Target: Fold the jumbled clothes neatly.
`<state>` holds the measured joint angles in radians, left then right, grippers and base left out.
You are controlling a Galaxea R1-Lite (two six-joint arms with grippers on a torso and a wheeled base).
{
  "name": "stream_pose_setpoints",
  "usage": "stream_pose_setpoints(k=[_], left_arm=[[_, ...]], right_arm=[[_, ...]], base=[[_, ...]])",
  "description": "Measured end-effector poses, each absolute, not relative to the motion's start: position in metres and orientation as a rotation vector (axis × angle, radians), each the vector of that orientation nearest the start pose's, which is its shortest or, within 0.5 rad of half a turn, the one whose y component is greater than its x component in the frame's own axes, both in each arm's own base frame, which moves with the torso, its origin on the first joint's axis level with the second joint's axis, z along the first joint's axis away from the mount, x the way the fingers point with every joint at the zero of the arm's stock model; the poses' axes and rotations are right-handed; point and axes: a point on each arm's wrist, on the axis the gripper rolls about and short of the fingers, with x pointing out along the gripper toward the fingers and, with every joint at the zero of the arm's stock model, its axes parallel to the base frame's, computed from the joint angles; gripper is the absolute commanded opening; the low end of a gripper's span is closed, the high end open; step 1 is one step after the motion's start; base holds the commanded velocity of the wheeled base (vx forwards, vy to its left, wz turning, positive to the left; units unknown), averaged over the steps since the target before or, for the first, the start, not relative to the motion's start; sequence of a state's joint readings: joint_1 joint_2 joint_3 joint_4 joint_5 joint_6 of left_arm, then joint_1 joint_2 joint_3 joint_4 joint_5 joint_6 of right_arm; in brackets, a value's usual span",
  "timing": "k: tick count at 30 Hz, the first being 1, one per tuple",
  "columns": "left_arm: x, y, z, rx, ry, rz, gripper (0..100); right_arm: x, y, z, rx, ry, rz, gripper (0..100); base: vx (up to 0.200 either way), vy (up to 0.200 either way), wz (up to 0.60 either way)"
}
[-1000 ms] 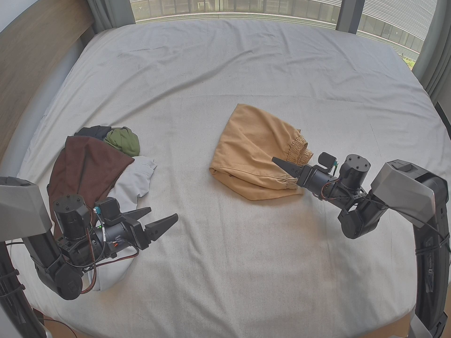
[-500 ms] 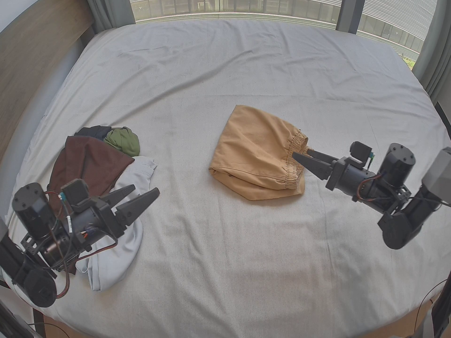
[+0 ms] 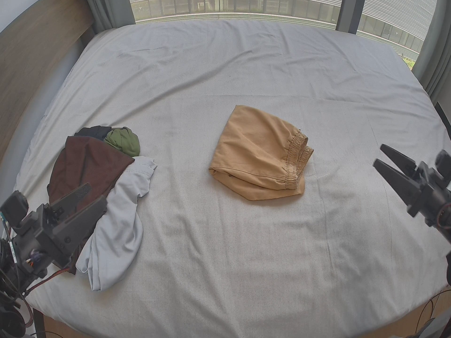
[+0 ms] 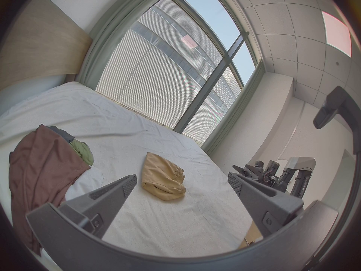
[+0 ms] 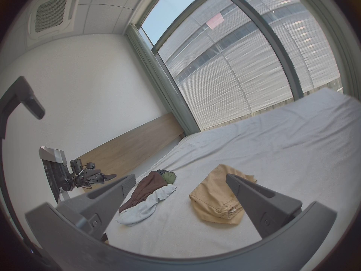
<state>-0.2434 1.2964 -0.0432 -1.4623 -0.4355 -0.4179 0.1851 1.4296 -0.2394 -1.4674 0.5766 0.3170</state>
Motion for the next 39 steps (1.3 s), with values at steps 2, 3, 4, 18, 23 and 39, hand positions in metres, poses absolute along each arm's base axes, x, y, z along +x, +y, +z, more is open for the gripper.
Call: stream_pose_setpoints(k=[2,3,4,18,23,39], left_arm=[[0.126,-0.041,0.167,-0.382,-0.052,-0.706,100],[0.12,-0.039,0.166,-0.383,-0.034,-0.702,100],[0.116,-0.038,0.165,-0.385,-0.021,-0.698,100],[0.037,-0.018,0.149,-0.383,0.014,-0.673,100],[0.016,-0.012,0.136,-0.363,0.002,-0.619,100],[-0.012,0.001,0.093,-0.145,0.028,-0.145,100]], right_arm=[[0.166,0.039,0.19,0.227,-0.175,0.768,100],[0.157,0.035,0.19,0.217,-0.188,0.755,100],[0.151,0.033,0.189,0.213,-0.192,0.746,100],[0.047,0.015,0.167,0.199,-0.126,0.655,100],[0.016,0.012,0.142,0.183,-0.069,0.6,100],[-0.02,-0.001,0.085,0.021,0.0,-0.039,100]], base=[[0.0,0.0,0.0],[0.0,0.0,0.0],[0.0,0.0,0.0],[0.0,0.0,0.0],[0.0,0.0,0.0],[0.0,0.0,0.0]])
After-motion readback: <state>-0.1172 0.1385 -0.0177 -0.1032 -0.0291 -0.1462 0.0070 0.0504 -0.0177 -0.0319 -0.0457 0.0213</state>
